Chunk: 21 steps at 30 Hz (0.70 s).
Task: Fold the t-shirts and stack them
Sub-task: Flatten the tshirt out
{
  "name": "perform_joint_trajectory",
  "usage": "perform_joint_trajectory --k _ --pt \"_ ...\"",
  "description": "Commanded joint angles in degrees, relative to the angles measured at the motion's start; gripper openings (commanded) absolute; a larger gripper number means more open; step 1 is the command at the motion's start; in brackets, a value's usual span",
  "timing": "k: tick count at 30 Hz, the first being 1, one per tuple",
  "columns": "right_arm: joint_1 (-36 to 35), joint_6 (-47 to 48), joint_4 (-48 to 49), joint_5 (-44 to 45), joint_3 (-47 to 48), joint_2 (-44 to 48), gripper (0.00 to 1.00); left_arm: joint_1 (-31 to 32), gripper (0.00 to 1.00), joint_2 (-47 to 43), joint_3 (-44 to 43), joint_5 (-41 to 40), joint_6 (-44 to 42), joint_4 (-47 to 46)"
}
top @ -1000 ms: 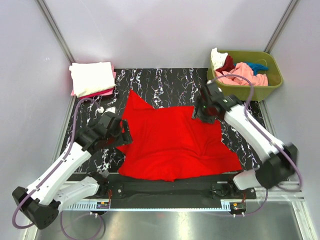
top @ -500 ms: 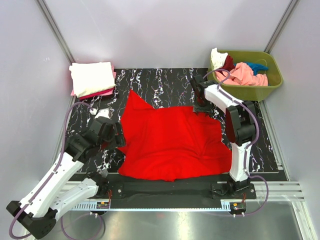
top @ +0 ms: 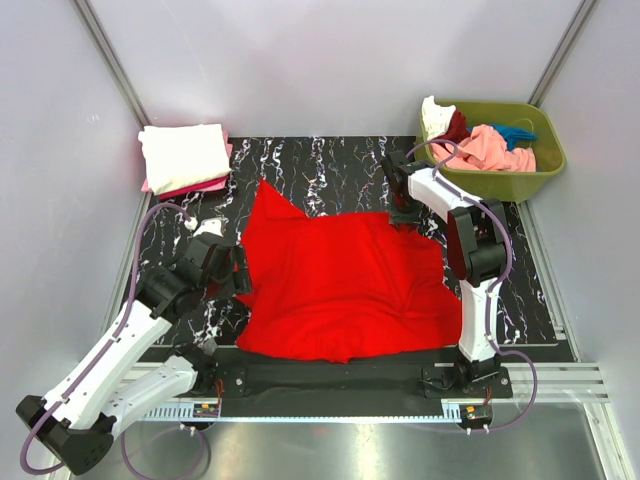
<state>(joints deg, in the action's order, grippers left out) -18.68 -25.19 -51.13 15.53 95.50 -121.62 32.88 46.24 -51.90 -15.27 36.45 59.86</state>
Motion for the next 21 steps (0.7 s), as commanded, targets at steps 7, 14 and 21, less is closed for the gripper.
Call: perform_joint_trajectory --k 7,14,21 --pt "0.1 1.4 3.5 -2.6 0.6 1.0 0.44 -0.2 0.78 0.1 0.2 -1.9 -0.3 -2.1" --pt "0.1 1.6 2.7 -0.9 1.8 -1.0 0.41 -0.2 0.75 0.0 0.4 -2.1 -0.1 -2.3" --pt "0.2 1.5 3.2 -0.3 -0.2 -0.8 0.18 -0.2 0.74 0.3 0.4 -2.2 -0.1 -2.3"
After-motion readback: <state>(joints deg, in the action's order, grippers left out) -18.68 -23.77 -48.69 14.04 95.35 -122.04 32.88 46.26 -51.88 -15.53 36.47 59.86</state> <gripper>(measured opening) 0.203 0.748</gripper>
